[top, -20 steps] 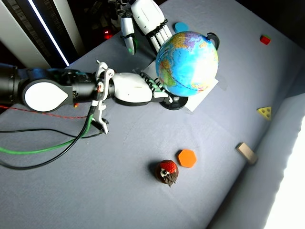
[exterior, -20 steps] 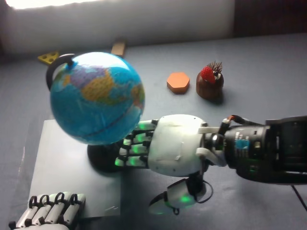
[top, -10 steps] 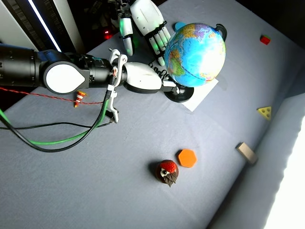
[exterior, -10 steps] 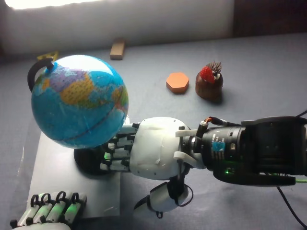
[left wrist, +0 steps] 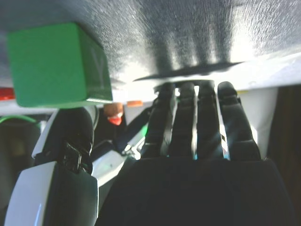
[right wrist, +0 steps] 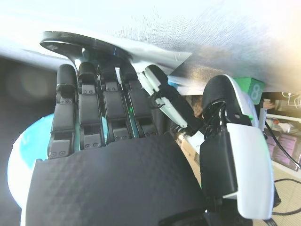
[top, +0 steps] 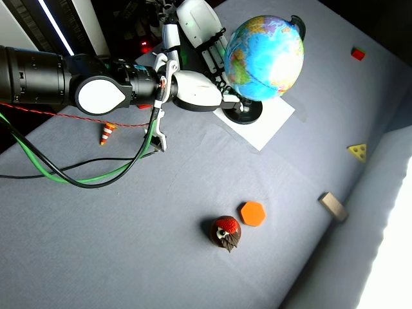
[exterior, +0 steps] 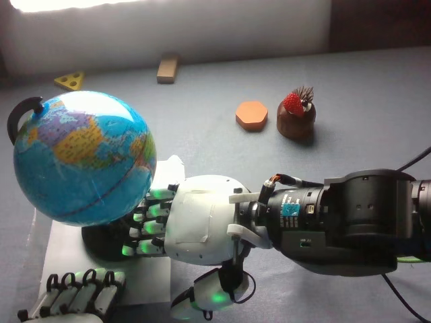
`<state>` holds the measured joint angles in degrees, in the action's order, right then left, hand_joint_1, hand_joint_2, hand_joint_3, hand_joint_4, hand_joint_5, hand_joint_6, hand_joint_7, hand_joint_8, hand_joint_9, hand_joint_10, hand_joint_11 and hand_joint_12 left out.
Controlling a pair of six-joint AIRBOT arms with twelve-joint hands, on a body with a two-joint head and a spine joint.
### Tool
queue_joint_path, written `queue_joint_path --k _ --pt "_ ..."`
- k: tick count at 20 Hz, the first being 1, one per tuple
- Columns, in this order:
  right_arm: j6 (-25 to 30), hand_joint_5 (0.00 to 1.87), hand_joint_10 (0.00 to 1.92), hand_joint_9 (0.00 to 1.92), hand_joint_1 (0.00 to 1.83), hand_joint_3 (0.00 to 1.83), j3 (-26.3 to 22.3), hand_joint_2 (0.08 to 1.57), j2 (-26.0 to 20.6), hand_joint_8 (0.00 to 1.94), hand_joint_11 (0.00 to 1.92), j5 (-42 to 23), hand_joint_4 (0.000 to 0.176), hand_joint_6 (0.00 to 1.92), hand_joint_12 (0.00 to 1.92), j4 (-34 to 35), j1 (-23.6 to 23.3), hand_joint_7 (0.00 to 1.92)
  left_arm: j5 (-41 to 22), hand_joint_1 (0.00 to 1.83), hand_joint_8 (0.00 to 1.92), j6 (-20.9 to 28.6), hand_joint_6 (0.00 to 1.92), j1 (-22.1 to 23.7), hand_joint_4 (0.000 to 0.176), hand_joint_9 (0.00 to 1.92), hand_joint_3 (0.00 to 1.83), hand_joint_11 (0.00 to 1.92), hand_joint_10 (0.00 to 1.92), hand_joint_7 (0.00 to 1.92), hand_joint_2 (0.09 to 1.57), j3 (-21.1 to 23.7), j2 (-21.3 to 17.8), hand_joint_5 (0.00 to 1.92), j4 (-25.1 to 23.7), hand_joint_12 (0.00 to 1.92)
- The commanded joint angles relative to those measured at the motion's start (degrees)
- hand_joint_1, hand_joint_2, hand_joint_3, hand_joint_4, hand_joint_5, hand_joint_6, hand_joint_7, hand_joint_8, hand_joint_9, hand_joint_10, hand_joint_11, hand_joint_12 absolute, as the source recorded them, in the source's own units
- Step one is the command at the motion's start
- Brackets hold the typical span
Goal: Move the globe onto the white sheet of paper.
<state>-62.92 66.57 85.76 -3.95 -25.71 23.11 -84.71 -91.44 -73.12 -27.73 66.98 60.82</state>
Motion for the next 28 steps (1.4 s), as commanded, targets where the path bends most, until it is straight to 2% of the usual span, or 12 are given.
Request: queue_joint_path --k 1,5,7,10,15,17,18,22,25,28 --pt "-0.42 0.23 0.0 0.2 0.0 0.0 -0.14 1.19 -0.25 0.0 0.0 -5.02 0.0 0.0 0.56 0.15 -0.25 0.23 -4.57 0.0 0.0 0.19 0.01 0.39 0.0 0.02 0.0 0.0 0.0 0.02 1.21 0.47 -0.24 0.08 -2.58 0.0" --pt "-1.0 0.23 0.0 0.19 0.0 0.0 -0.09 1.19 -0.45 0.0 0.0 -5.67 0.0 0.0 0.55 0.3 -0.33 0.23 -3.68 0.0 0.0 -0.52 0.0 2.11 0.0 0.02 0.0 0.0 0.0 0.02 1.21 3.77 -2.45 0.08 1.33 0.0" --pt "-1.02 0.23 0.0 0.2 0.0 0.0 -0.1 1.19 -0.72 0.0 0.0 -6.11 0.0 0.0 0.54 0.44 -0.57 0.23 -2.03 0.0 0.0 -1.27 0.0 4.83 0.0 0.02 0.0 0.0 0.0 0.02 1.21 5.73 -3.49 0.08 5.03 0.0" --pt "-0.94 0.23 0.0 0.2 0.0 0.0 -0.73 1.19 -1.7 0.0 0.0 -7.13 0.0 0.0 0.54 0.45 -1.19 0.23 -0.89 0.0 0.0 -5.05 0.0 10.48 0.0 0.02 0.0 0.0 0.0 0.02 1.21 8.15 -4.22 0.08 11.52 0.0" --pt "0.24 0.23 0.0 0.2 0.0 0.0 -3.86 1.19 -5.43 0.0 0.0 -4.53 0.0 0.0 0.54 0.46 -2.33 0.22 -1.01 0.0 0.0 -8.66 0.0 16.75 0.0 0.02 0.0 0.0 0.0 0.02 1.21 11.13 -4.53 0.09 17.44 0.0" --pt "3.74 0.24 0.0 0.2 0.0 0.0 -5.08 1.19 -7.72 0.0 0.0 -1.61 0.0 0.01 0.54 0.47 -2.44 0.23 -1.01 0.0 0.0 -10.12 0.01 18.89 0.0 0.02 0.0 0.0 0.0 0.02 1.21 12.02 -4.71 0.09 19.31 0.0" --pt "10.87 0.24 0.0 0.2 0.0 0.0 -7.59 1.19 -12.07 0.0 0.0 2.54 0.0 0.01 0.54 0.53 -2.87 0.23 -1.03 0.0 0.0 -11.2 0.01 20.91 0.0 0.03 0.0 0.0 0.0 0.03 1.21 12.95 -4.83 0.09 21.34 0.0" --pt "19.53 0.23 0.0 0.2 0.0 0.0 -13.41 1.19 -21.03 0.0 0.0 4.59 0.0 0.0 0.58 0.58 -3.48 0.23 -1.11 0.0 0.0 -12.06 0.0 22.91 0.0 0.03 0.0 0.0 0.01 0.03 1.21 14.36 -5.16 0.09 23.17 0.0" --pt "22.07 0.24 0.0 0.21 0.0 0.0 -19.78 1.19 -29.16 0.0 0.0 4.1 0.0 0.01 0.57 0.61 -4.55 0.24 -1.12 0.0 0.0 -12.51 0.0 24.59 0.0 0.02 0.0 0.0 0.0 0.02 1.21 15.7 -5.31 0.08 24.38 0.0" --pt "19.57 0.24 0.0 0.2 0.0 0.0 -24.23 1.19 -33.93 0.0 0.0 2.75 0.0 0.0 0.52 0.6 -5.78 0.24 0.06 0.0 0.0 -17.01 0.0 29.07 0.0 0.03 0.0 0.0 0.0 0.03 1.21 16.42 -5.25 0.09 29.01 0.0"
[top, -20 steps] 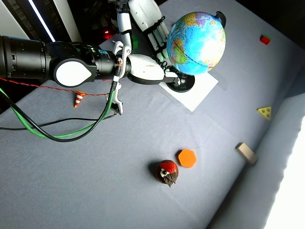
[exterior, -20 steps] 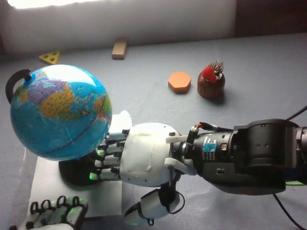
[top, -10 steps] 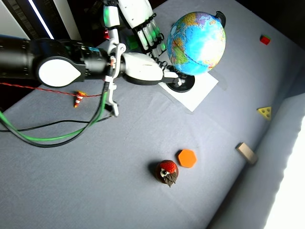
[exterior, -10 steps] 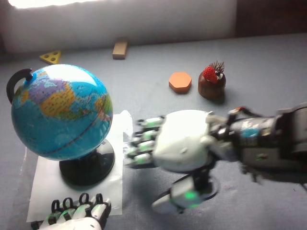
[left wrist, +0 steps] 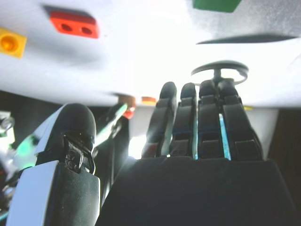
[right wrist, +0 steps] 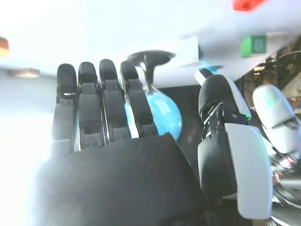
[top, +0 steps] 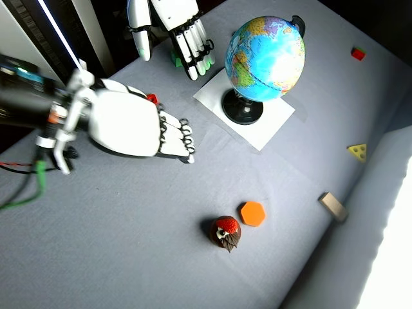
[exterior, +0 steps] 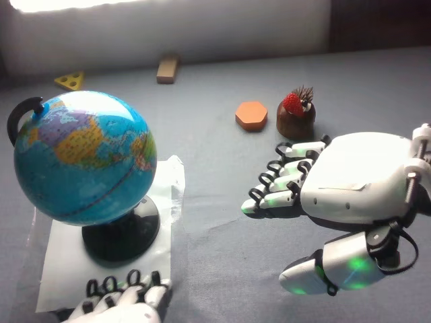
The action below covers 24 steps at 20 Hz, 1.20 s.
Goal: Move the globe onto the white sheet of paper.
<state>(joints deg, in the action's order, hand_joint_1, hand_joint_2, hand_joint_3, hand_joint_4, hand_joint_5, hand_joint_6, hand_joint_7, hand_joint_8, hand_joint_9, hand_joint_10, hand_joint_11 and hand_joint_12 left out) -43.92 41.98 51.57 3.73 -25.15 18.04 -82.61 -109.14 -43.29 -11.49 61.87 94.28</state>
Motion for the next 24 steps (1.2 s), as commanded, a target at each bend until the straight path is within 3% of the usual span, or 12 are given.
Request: queue_joint_path --k 1,3,4,5,9,11,14,17,20,21,22,24 --pt "-1.22 0.24 0.0 0.2 0.0 0.0 -0.51 1.19 -0.77 0.0 0.0 -7.34 0.0 0.0 0.52 0.04 -0.54 0.23 -1.28 0.0 0.0 -0.84 0.0 1.15 0.0 0.03 0.0 0.0 0.0 0.03 1.21 0.2 -0.14 0.09 -2.18 0.0" --pt "-3.08 0.24 0.0 0.2 0.0 0.0 -0.76 1.19 -1.96 0.0 0.0 -13.32 0.0 0.0 0.54 1.04 0.64 0.23 -1.22 0.0 0.0 -2.99 0.0 4.7 0.0 0.04 0.0 0.0 0.01 0.03 1.21 0.2 -0.14 0.09 1.17 0.0" --pt "-18.08 0.24 0.0 0.2 0.0 0.0 -1.12 1.19 -2.29 0.0 0.0 -19.35 0.0 0.0 0.54 13.14 2.65 0.23 -1.6 0.0 0.0 -4.78 0.0 7.47 0.0 0.04 0.0 0.0 0.01 0.03 1.21 0.26 -0.14 0.09 3.78 0.0" --pt "-25.38 0.24 0.0 0.21 0.0 0.0 -1.41 1.19 -2.34 0.0 0.0 -23.12 0.0 0.0 0.58 18.1 4.0 0.23 -1.69 0.0 0.01 -6.25 0.01 9.15 0.0 0.05 0.0 0.0 0.01 0.05 1.21 0.26 -0.12 0.1 5.56 0.0" --pt "-39.82 0.27 0.01 0.23 0.0 0.0 -3.38 1.19 -3.55 0.01 0.0 -22.84 0.0 0.01 0.72 33.16 5.67 0.27 -3.32 0.0 0.02 -10.95 0.02 16.2 0.0 0.08 0.0 0.0 0.02 0.1 1.21 0.4 0.29 0.14 11.35 0.0" --pt "-66.47 0.28 0.01 0.23 0.0 0.0 -6.77 1.19 -4.15 0.01 0.0 -27.49 0.0 0.01 0.72 62.45 6.15 0.28 -4.61 0.0 0.02 -11.9 0.02 18.21 0.0 0.09 0.0 0.0 0.02 0.1 1.21 0.66 0.8 0.14 13.06 0.0" --pt "-90.4 0.41 0.04 0.34 0.0 0.0 -12.76 1.18 -4.98 0.04 0.0 -36.43 0.0 0.05 0.91 91.96 4.81 0.43 -5.57 0.0 0.02 -13.29 0.03 20.49 0.0 0.12 0.0 0.01 0.02 0.16 1.21 1.1 0.82 0.2 15.56 0.01" --pt "-94.41 0.42 0.05 0.35 0.0 0.0 -18.3 1.18 -4.88 0.04 0.0 -50.68 0.0 0.05 0.92 101.82 2.76 0.44 -5.67 0.0 0.02 -14.13 0.03 22.46 0.0 0.12 0.0 0.01 0.02 0.17 1.21 1.07 0.92 0.2 17.91 0.01" --pt "-99.04 0.44 0.05 0.36 0.0 0.0 -20.6 1.18 -4.8 0.03 0.0 -54.78 0.0 0.05 0.95 110.03 -0.25 0.47 -6.62 0.0 0.02 -16.11 0.02 25.44 0.0 0.13 0.0 0.01 0.02 0.18 1.21 0.92 1.19 0.21 20.64 0.01" --pt "-100.11 0.7 0.97 0.52 0.02 0.01 -20.66 1.23 -4.67 0.38 0.25 -54.71 0.0 0.45 1.62 111.66 -0.57 0.77 -6.97 0.0 0.16 -16.38 0.17 26.0 0.0 0.45 0.0 0.11 0.42 0.59 1.28 0.9 1.23 0.58 21.03 0.92" --pt "-100.18 0.7 1.49 0.56 0.08 0.01 -20.63 1.26 -4.61 0.92 0.36 -54.18 0.0 0.94 1.86 111.79 -0.54 0.77 -7.14 0.0 0.56 -16.5 0.41 26.57 0.0 0.5 0.0 0.2 0.95 0.68 1.31 0.82 1.33 0.69 21.08 1.4" --pt "-99.19 0.78 1.85 0.75 0.23 0.01 -20.55 1.31 -4.52 1.53 0.65 -53.67 0.0 1.44 1.92 111.02 -0.23 0.86 -7.13 0.05 1.32 -16.86 1.14 27.2 0.0 0.63 0.01 0.47 1.65 0.75 1.4 0.69 1.42 0.7 21.61 1.88"
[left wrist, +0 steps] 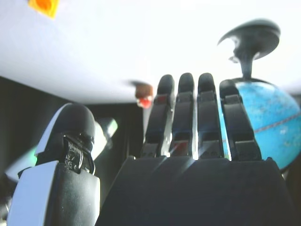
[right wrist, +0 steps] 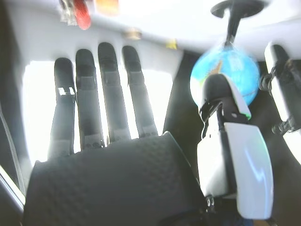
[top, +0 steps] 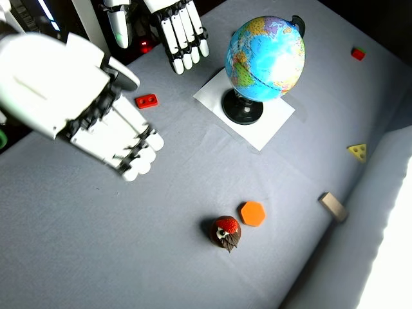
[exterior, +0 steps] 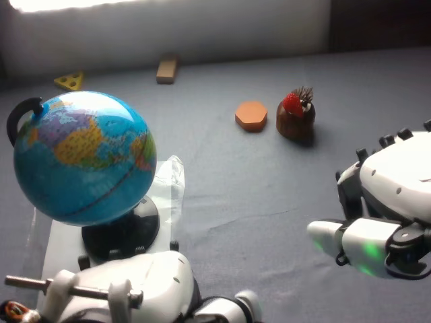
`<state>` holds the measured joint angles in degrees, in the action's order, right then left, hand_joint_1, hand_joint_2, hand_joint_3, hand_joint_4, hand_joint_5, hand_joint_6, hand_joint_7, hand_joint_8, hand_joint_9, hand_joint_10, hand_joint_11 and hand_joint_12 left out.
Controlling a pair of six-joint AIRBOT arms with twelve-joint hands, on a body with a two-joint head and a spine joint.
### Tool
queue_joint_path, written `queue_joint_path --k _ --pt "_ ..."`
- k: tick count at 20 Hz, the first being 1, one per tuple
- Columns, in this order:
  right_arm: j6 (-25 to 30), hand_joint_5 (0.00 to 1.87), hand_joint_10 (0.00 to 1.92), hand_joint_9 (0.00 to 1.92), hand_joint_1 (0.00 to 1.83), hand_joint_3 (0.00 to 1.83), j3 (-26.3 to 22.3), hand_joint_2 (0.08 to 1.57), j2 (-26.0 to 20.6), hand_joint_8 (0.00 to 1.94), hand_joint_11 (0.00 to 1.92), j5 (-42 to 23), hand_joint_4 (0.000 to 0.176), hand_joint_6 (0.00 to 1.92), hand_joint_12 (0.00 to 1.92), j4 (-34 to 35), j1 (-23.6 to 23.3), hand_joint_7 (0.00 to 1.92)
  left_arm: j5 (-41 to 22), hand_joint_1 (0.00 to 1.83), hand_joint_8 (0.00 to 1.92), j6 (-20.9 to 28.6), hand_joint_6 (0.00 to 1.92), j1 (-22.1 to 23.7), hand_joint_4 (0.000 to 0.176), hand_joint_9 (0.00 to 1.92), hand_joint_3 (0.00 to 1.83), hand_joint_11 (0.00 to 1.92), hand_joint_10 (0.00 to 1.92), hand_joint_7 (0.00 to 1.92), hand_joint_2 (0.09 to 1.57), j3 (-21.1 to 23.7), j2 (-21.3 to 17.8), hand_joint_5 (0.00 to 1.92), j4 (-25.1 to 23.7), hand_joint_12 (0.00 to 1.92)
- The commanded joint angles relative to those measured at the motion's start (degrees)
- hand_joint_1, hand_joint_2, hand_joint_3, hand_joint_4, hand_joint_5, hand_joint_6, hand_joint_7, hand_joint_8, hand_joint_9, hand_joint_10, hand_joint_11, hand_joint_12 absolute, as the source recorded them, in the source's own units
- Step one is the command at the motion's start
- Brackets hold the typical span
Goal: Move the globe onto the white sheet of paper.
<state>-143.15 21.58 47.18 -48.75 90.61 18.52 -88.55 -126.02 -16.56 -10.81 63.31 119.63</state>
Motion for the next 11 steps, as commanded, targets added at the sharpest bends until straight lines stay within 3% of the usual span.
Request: queue_joint_path --k 1,3,4,5,6,7,11 --pt "1.29 0.87 1.9 0.88 0.32 0.02 -0.13 1.34 -0.17 1.59 0.8 -0.88 0.0 1.51 1.92 -6.19 -0.37 0.97 -1.19 0.17 1.5 0.02 1.29 0.69 0.0 0.78 0.01 0.64 1.78 0.84 1.42 0.03 -0.04 0.79 -3.75 1.91" --pt "2.5 0.93 1.92 1.05 0.45 0.03 -0.13 1.38 -0.18 1.67 1.04 -0.34 0.0 1.57 1.92 -7.77 -0.18 1.07 -1.19 0.39 1.73 0.01 1.48 1.0 0.0 0.99 0.0 0.86 1.9 0.97 1.43 -0.08 0.01 0.94 -3.67 1.92" --pt "2.55 0.95 1.92 1.13 0.54 0.04 -0.14 1.42 -0.19 1.8 1.14 -0.16 0.0 1.74 1.92 -7.77 -0.23 1.08 -1.19 0.53 1.82 0.01 1.65 1.02 0.0 1.07 0.0 0.95 1.92 1.02 1.45 -0.11 0.01 0.96 -3.62 1.92" --pt "2.61 0.71 1.92 1.16 0.85 0.75 -0.14 1.05 -0.19 1.88 1.18 -0.14 0.0 1.86 1.92 -7.78 -0.31 1.1 -1.19 0.64 1.9 0.01 1.77 1.02 0.0 1.13 0.0 1.04 1.92 1.05 1.46 -0.14 0.01 0.96 -3.58 1.92" --pt "2.61 0.7 1.92 1.19 0.91 1.02 -0.14 0.92 -0.19 1.92 1.23 -0.14 0.0 1.91 1.92 -7.78 -0.44 1.1 -1.19 0.7 1.92 0.01 1.81 1.02 0.0 1.15 0.0 1.06 1.92 1.07 1.46 -0.12 0.01 0.98 -3.58 1.92" --pt "2.67 0.71 1.92 1.22 0.93 1.09 -0.14 0.88 -0.19 1.92 1.26 -0.14 0.0 1.92 1.92 -7.78 -0.62 1.13 -1.19 0.74 1.92 0.02 1.79 1.05 0.0 1.17 0.0 1.09 1.92 1.09 1.46 -0.07 0.01 1.0 -3.54 1.92" --pt "3.67 0.71 1.92 1.23 0.94 1.11 -0.11 0.87 -0.14 1.92 1.27 1.44 0.0 1.92 1.92 -9.24 -0.29 1.13 -1.32 0.75 1.92 0.02 1.79 1.13 0.0 1.17 0.0 1.09 1.92 1.09 1.46 0.25 -0.01 1.01 -3.69 1.92"
